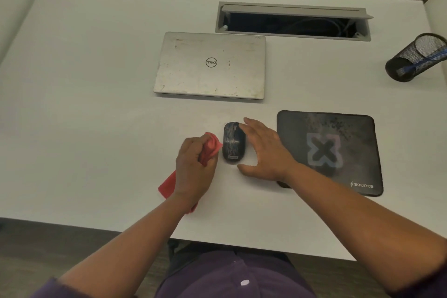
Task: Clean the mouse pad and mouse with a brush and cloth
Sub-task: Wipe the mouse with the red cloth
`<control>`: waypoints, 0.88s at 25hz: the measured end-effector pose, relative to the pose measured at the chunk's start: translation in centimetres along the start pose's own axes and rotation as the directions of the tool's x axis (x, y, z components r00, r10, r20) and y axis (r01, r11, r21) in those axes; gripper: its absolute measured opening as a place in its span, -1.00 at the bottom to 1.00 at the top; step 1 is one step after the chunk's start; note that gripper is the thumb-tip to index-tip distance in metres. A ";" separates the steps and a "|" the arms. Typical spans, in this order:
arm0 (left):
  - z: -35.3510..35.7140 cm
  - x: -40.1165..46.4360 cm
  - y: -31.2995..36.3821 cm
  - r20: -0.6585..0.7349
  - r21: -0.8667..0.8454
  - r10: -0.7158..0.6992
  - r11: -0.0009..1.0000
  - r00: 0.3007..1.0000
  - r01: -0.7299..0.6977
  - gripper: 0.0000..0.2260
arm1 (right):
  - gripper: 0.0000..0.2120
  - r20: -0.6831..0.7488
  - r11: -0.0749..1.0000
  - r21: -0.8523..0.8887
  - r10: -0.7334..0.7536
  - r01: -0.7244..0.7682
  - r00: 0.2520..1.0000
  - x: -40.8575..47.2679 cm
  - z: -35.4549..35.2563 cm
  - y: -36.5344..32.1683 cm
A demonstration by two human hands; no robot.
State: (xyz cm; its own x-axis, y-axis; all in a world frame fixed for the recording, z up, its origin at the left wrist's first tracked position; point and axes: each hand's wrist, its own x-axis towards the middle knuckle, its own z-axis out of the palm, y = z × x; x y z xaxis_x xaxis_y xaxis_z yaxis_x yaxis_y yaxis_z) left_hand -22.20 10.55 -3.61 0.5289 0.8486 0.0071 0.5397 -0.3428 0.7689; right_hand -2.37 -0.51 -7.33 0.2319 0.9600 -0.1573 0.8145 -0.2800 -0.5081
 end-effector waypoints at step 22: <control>5.2 -2.6 -2.6 -0.035 0.199 0.511 0.845 0.859 -0.495 -0.87 | -0.13 -0.136 0.996 -0.025 -0.089 0.087 0.987 0.9 2.0 0.8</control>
State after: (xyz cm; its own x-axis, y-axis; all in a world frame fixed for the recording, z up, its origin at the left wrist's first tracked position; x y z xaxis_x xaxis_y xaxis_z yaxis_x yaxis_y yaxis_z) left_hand -21.57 7.17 -9.00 0.7070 0.5676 0.4220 0.3247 -0.7905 0.5192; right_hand -2.59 0.14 -9.62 0.2281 0.9736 0.0052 0.8448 -0.1952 -0.4982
